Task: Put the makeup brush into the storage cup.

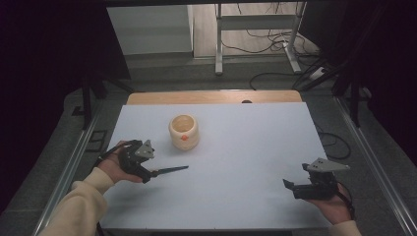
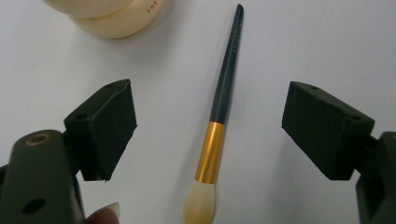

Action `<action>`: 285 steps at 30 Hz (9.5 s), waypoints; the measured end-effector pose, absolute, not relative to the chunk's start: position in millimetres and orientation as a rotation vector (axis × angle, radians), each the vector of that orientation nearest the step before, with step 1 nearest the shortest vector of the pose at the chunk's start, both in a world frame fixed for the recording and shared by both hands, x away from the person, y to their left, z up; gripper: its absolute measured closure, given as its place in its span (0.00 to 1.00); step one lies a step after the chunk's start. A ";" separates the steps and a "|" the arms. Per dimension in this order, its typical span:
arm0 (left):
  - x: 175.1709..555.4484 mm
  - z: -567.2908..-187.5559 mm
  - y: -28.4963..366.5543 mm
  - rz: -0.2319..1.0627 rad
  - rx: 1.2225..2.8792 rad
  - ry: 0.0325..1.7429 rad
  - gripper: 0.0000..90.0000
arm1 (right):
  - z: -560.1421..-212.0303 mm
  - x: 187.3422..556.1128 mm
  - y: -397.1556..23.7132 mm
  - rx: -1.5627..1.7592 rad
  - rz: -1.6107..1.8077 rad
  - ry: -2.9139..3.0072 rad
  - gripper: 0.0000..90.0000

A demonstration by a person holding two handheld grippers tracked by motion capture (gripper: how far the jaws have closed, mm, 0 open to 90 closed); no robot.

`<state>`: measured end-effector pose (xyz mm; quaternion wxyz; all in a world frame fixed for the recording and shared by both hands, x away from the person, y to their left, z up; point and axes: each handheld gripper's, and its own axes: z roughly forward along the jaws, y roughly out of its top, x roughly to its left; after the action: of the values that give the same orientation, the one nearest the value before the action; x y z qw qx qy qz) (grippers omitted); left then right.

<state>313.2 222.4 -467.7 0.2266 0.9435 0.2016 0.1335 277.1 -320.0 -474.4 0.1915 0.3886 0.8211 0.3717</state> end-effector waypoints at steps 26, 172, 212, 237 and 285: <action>323.8 -477.1 211.5 0.250 2.681 0.451 0.19 | -475.1 277.3 -320.7 1.095 1.040 2.306 0.10; 343.7 -458.5 195.6 0.090 2.818 0.436 0.88 | -474.8 279.3 -324.0 1.078 1.089 2.264 0.11; 327.0 -430.5 157.2 0.126 2.784 0.390 0.88 | -469.2 291.1 -299.6 0.963 1.130 2.315 0.11; 326.9 -427.5 138.4 0.094 2.777 0.336 0.88 | -464.4 285.0 -289.7 0.941 1.129 2.316 0.11; 337.6 -434.3 91.5 0.098 2.802 0.406 0.88 | -466.5 286.5 -264.1 0.858 1.088 2.372 0.12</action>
<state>337.6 91.5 -434.3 0.1537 0.9773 0.1416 0.0342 286.5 -264.1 -466.5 0.1962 0.3062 0.8468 0.3883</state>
